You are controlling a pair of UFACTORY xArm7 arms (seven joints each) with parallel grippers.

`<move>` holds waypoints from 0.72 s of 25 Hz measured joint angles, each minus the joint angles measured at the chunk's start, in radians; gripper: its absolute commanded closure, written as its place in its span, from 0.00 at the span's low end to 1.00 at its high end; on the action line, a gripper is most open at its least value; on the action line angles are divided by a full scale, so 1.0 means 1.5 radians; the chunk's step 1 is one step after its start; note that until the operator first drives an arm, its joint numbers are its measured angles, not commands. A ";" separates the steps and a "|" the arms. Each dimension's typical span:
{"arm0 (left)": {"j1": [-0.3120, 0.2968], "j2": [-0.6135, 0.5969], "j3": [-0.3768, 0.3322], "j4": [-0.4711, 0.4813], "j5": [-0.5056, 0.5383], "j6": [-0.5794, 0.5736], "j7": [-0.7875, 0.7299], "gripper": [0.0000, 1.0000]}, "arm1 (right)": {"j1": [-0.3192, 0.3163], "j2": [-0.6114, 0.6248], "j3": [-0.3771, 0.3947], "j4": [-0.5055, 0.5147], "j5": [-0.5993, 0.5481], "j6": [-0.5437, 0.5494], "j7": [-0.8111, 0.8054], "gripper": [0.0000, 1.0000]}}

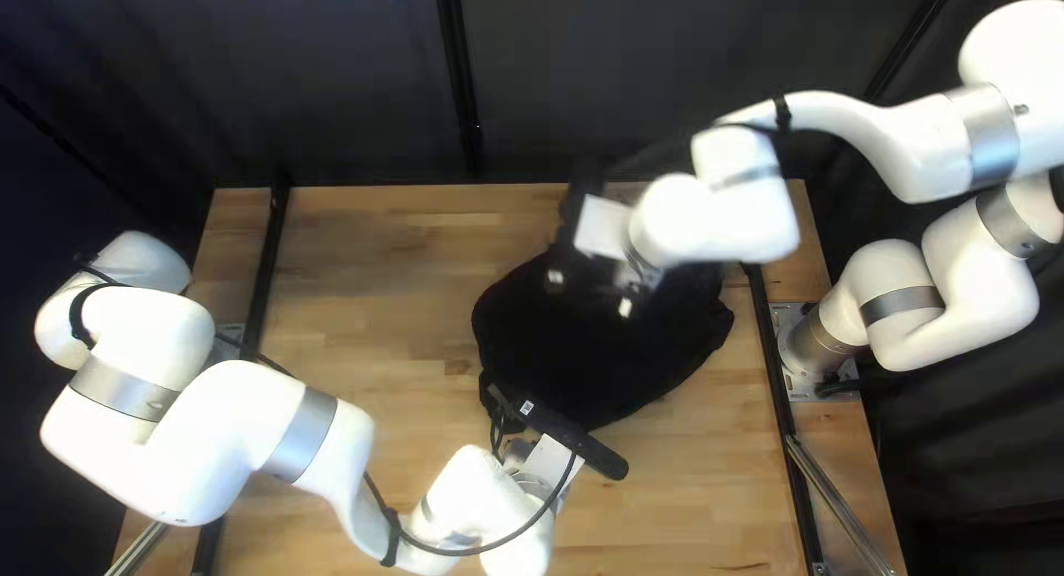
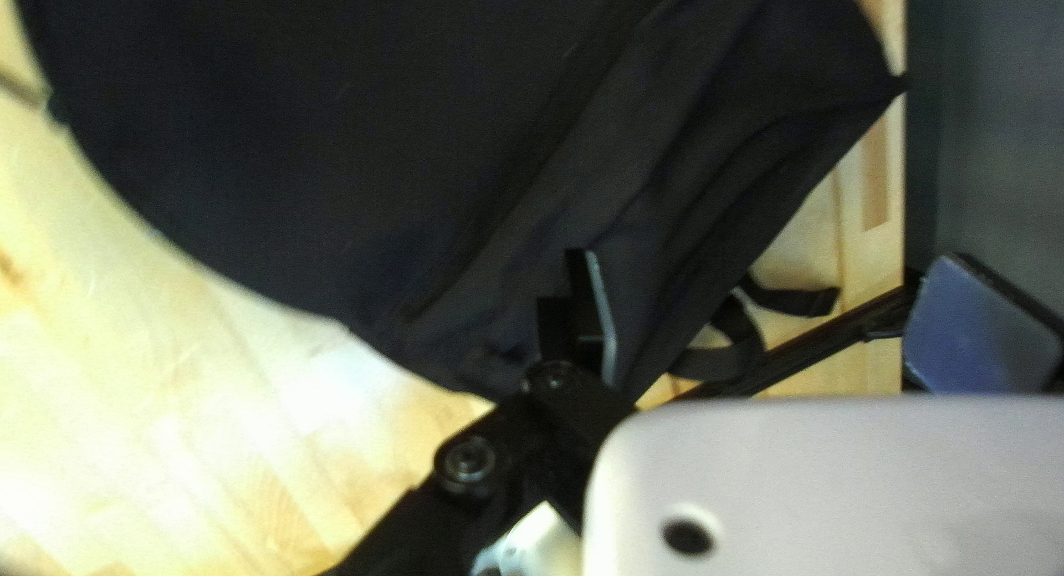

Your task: Remove a lunch box from a kids backpack

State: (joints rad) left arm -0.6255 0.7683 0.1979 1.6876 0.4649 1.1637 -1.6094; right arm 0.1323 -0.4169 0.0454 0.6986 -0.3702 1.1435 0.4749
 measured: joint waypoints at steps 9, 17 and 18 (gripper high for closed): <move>-0.002 -0.075 -0.008 -0.091 0.000 -0.007 0.021 1.00 | 0.036 -0.001 0.021 -0.018 0.000 -0.003 -0.048 0.00; -0.008 -0.086 -0.009 -0.118 0.006 -0.020 0.011 1.00 | 0.044 -0.016 0.039 -0.056 -0.032 -0.060 -0.033 0.00; -0.009 -0.088 -0.009 -0.121 0.007 -0.022 0.010 1.00 | 0.047 -0.016 0.044 -0.068 -0.040 -0.079 -0.029 0.00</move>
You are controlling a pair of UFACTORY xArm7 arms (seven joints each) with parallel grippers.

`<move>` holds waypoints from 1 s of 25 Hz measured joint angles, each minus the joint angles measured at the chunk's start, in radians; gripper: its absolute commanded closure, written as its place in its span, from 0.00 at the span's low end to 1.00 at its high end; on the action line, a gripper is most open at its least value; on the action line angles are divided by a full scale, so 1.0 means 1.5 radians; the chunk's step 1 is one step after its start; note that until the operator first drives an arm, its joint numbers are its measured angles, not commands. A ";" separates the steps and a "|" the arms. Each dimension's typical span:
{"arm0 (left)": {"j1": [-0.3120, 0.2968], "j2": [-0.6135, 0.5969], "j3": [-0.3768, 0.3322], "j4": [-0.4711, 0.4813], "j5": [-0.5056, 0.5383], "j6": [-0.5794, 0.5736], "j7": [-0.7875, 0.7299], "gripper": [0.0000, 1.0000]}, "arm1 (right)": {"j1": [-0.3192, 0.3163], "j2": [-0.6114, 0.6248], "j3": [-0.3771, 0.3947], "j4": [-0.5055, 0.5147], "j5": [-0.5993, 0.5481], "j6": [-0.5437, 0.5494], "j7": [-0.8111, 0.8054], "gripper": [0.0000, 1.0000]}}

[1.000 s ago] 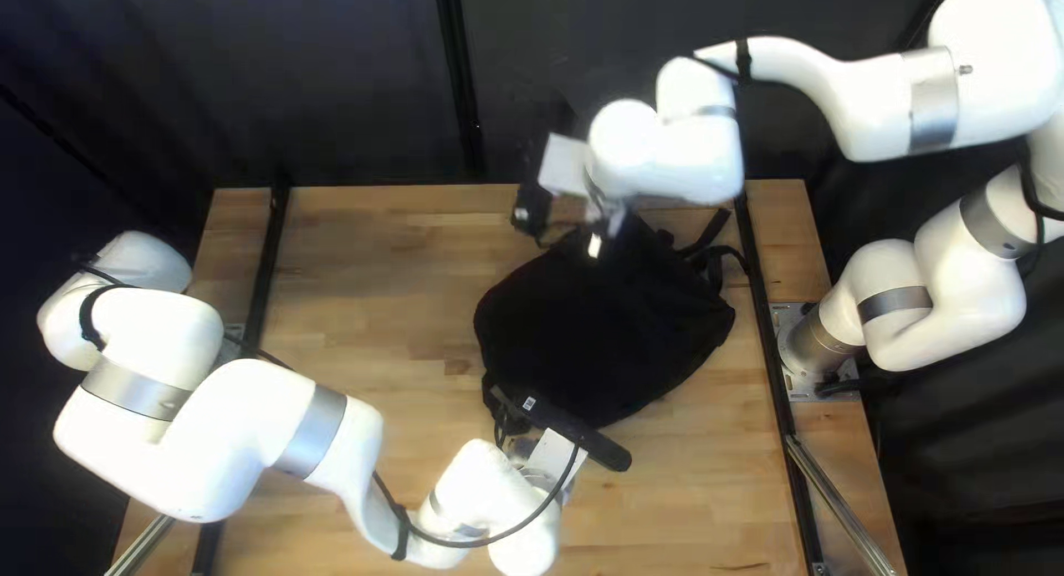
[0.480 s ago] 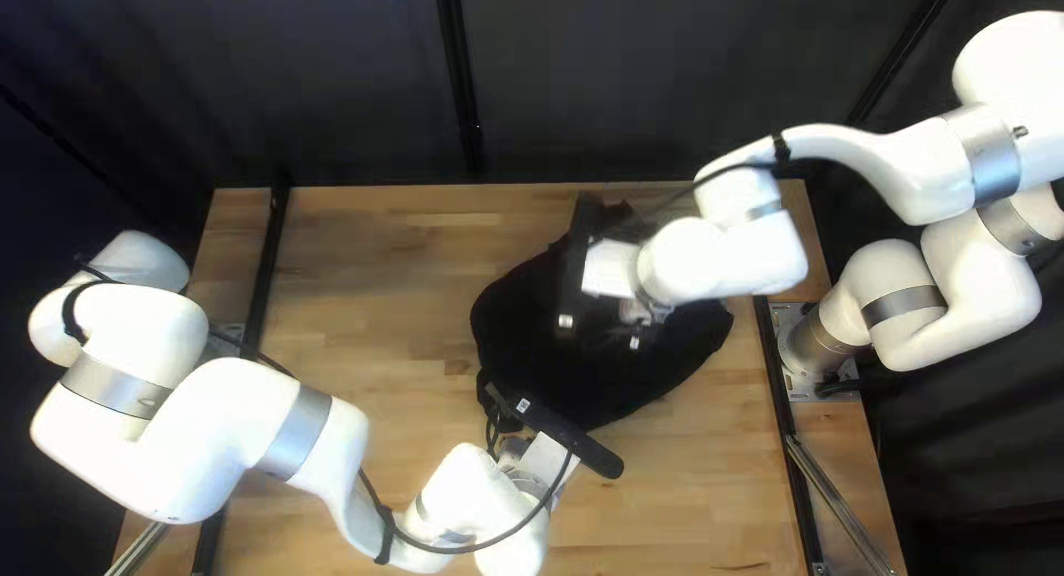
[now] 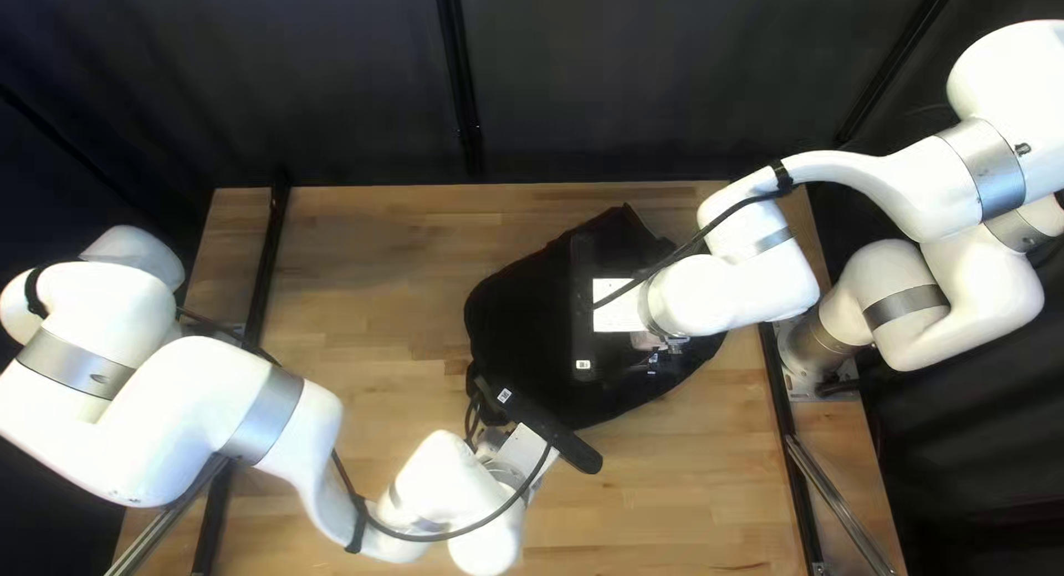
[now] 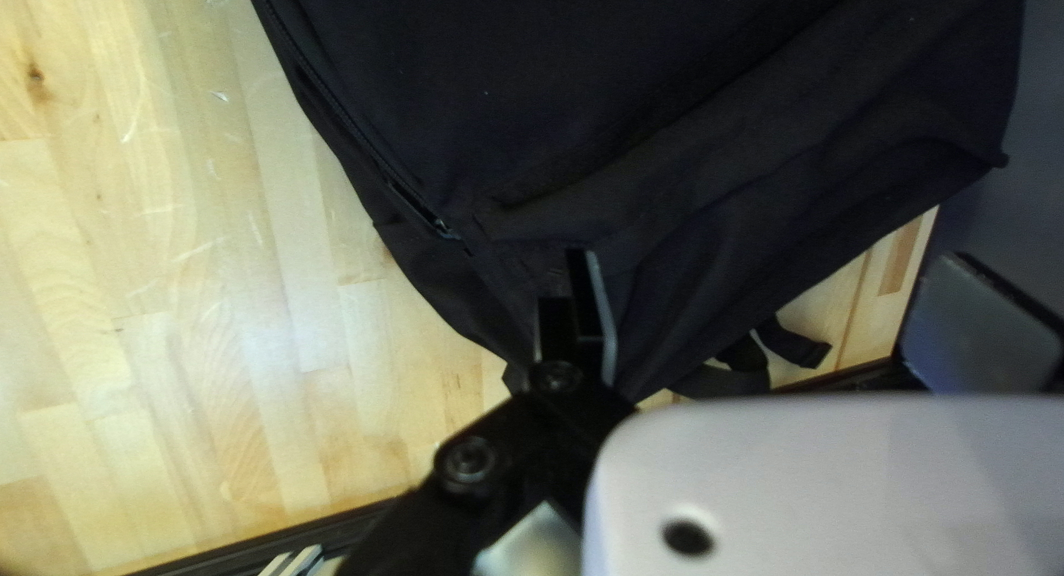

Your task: Remove a lunch box from a kids backpack

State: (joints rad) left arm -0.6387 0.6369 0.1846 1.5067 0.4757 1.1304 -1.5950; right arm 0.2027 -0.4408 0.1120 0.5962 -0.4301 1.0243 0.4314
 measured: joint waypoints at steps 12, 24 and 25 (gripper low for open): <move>-0.003 -0.010 0.003 -0.021 0.009 -0.014 -0.010 1.00 | 0.048 0.079 0.075 -0.045 -0.046 -0.116 0.050 0.00; -0.010 -0.023 0.007 -0.041 0.021 -0.021 -0.021 1.00 | 0.048 0.178 0.121 -0.025 -0.196 -0.148 0.099 0.00; -0.010 -0.025 0.007 -0.044 0.021 -0.022 -0.022 1.00 | 0.048 0.182 0.124 -0.028 -0.206 -0.150 0.105 0.00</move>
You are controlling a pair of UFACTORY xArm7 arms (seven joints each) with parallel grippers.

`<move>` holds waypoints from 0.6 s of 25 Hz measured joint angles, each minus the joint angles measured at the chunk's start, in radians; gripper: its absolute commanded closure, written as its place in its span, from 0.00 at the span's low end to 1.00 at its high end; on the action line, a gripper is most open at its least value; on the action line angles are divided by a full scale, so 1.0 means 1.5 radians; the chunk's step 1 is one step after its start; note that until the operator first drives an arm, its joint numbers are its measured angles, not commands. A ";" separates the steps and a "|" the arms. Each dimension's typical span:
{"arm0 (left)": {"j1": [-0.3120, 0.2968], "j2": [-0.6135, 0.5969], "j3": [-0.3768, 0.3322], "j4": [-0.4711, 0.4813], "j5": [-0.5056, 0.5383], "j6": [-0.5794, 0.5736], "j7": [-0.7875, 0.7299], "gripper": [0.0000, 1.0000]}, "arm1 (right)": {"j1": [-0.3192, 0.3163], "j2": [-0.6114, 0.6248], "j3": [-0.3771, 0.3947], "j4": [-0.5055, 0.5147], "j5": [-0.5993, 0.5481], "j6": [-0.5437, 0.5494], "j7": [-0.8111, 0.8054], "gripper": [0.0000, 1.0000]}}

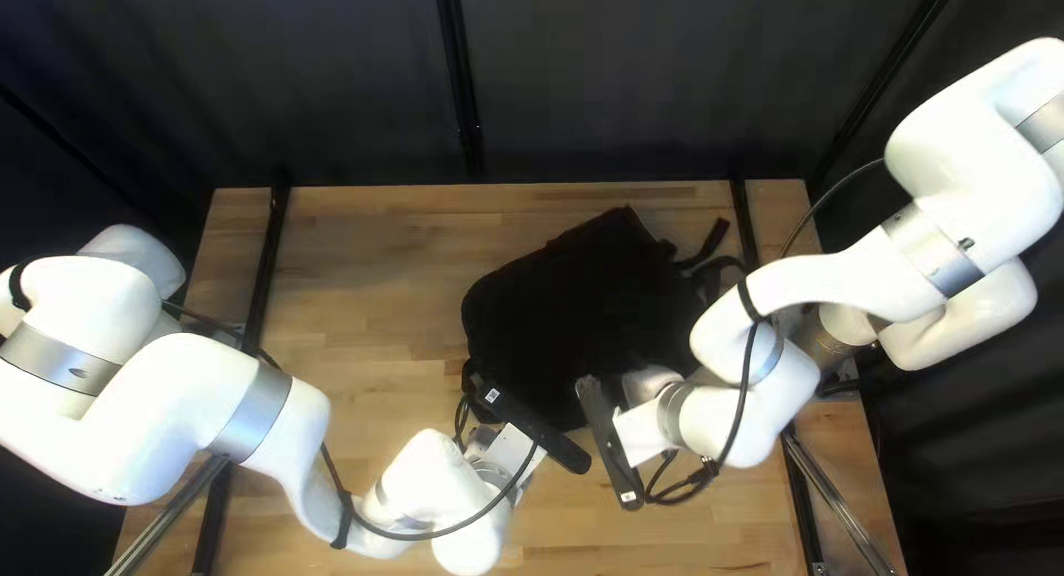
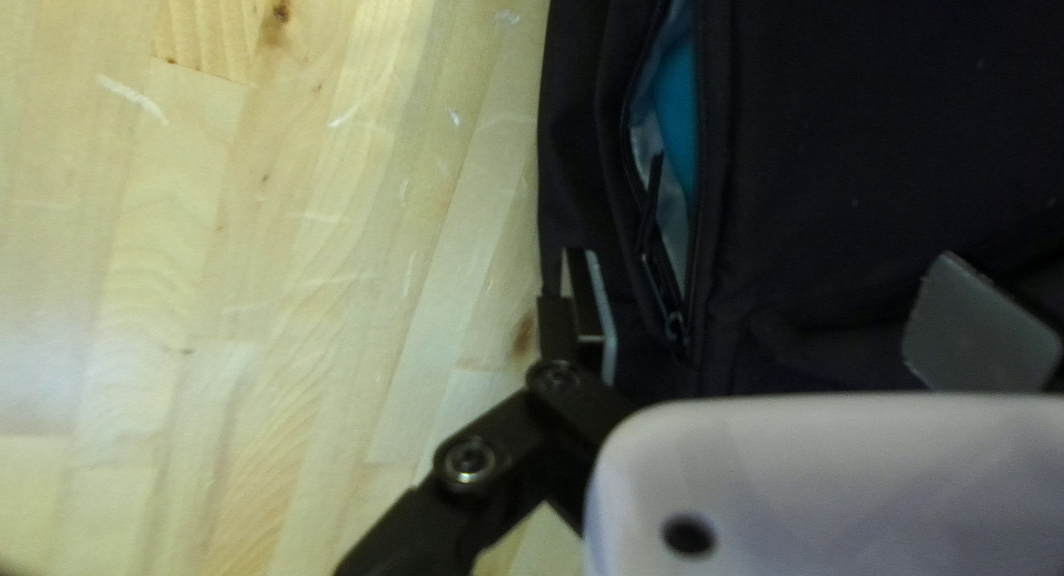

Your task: Remove a lunch box from a kids backpack

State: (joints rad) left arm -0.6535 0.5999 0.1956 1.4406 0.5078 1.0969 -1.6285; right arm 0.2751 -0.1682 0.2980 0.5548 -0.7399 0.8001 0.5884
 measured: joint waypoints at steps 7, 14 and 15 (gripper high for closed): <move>-0.004 -0.007 0.002 -0.015 0.006 -0.007 -0.011 1.00 | 0.008 0.001 0.021 -0.040 -0.049 -0.015 0.057 0.00; -0.006 -0.009 0.004 -0.019 0.010 -0.008 -0.017 1.00 | -0.006 0.021 0.017 -0.044 -0.115 -0.044 0.087 0.00; -0.007 -0.009 0.004 -0.019 0.011 -0.008 -0.017 1.00 | -0.008 0.022 0.016 -0.043 -0.121 -0.046 0.086 0.00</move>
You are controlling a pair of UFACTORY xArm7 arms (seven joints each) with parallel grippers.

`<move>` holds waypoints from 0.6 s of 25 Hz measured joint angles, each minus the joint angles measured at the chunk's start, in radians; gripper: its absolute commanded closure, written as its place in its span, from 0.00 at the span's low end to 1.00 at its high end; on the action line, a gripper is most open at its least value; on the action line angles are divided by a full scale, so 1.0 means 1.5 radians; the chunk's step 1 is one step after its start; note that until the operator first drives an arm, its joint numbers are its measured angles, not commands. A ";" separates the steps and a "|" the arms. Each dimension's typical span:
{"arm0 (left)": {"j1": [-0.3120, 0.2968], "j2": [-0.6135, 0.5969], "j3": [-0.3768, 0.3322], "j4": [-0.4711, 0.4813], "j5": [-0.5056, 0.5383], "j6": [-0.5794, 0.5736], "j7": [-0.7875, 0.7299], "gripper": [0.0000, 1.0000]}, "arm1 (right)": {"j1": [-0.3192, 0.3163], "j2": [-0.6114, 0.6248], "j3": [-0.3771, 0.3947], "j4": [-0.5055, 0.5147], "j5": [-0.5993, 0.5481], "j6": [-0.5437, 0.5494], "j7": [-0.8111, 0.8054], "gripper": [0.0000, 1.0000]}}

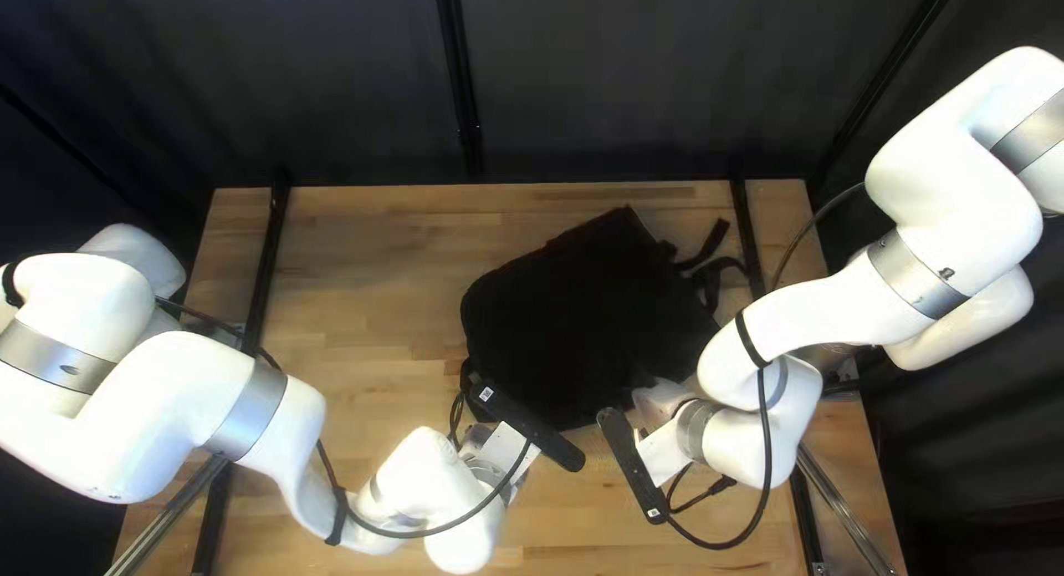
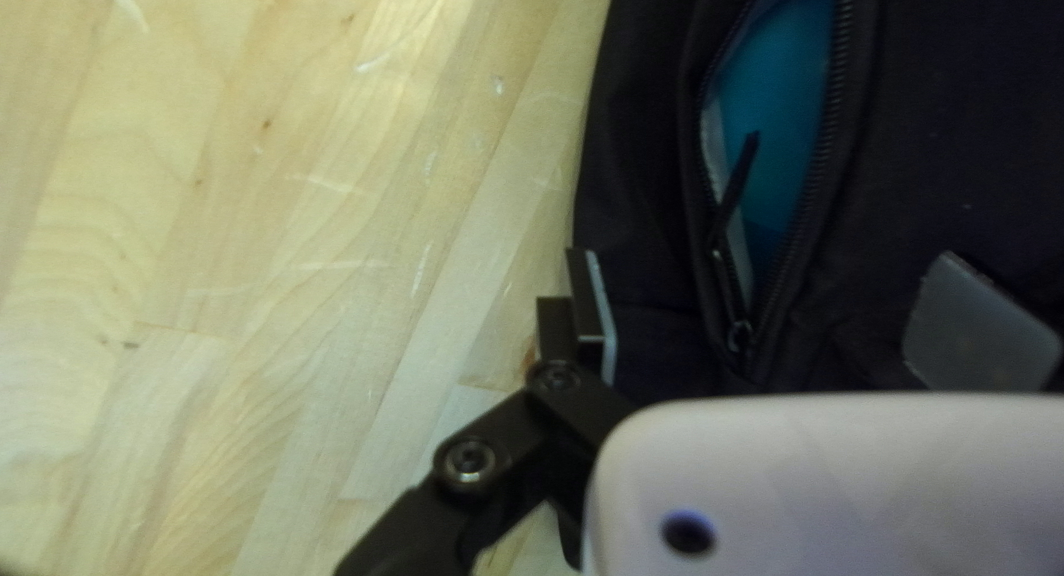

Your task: Remove a lunch box from a kids backpack

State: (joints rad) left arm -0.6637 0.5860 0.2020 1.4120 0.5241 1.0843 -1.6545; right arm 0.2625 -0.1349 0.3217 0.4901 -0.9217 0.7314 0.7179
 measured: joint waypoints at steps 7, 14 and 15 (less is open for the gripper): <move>-0.004 0.000 0.002 0.003 0.006 0.003 -0.002 1.00 | -0.010 -0.009 -0.007 -0.007 -0.035 -0.008 -0.003 0.97; -0.005 -0.001 0.003 0.003 0.009 0.005 -0.003 1.00 | -0.024 -0.023 -0.014 -0.051 -0.107 -0.043 0.043 1.00; -0.005 -0.002 0.003 0.003 0.009 0.005 -0.003 1.00 | -0.026 -0.026 -0.015 -0.055 -0.113 -0.046 0.045 1.00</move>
State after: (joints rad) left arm -0.6717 0.5834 0.2067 1.4162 0.5376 1.0921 -1.6593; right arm 0.2240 -0.1737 0.2991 0.4077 -1.0916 0.6619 0.7851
